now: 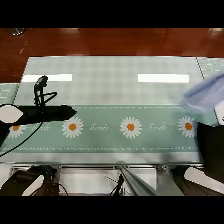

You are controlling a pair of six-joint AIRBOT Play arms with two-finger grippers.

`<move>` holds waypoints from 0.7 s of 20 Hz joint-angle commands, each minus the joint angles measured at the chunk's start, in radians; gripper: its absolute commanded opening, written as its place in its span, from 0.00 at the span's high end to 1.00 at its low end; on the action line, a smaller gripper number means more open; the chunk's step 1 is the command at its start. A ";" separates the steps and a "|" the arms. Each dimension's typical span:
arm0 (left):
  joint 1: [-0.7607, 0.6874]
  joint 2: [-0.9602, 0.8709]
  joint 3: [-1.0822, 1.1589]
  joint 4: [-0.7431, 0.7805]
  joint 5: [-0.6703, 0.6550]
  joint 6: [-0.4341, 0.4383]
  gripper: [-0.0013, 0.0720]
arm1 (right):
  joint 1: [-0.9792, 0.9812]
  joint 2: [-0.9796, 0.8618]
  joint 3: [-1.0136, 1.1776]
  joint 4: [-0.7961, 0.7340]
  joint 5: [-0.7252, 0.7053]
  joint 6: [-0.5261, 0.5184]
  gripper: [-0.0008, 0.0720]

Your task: Fold the shirts.

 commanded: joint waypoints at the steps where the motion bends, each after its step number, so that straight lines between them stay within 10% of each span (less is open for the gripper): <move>1: -0.001 -0.008 0.000 0.000 0.024 0.000 0.95 | -0.150 0.174 -0.191 -0.218 0.047 -0.035 0.95; 8: -0.001 -0.008 0.000 -0.002 0.116 0.000 0.95 | -0.385 0.523 -0.602 -0.748 0.045 -0.001 0.95; 9: -0.001 -0.008 0.000 -0.002 0.115 0.000 0.95 | -0.395 0.541 -0.634 -0.813 0.045 0.038 0.82; 11: -0.001 -0.008 0.000 -0.002 0.117 0.000 0.95 | -0.396 0.541 -0.657 -0.807 0.039 0.048 0.19; 14: 0.000 -0.008 0.001 -0.002 0.150 0.001 0.96 | -0.396 0.509 -0.657 -0.669 -0.034 0.008 0.14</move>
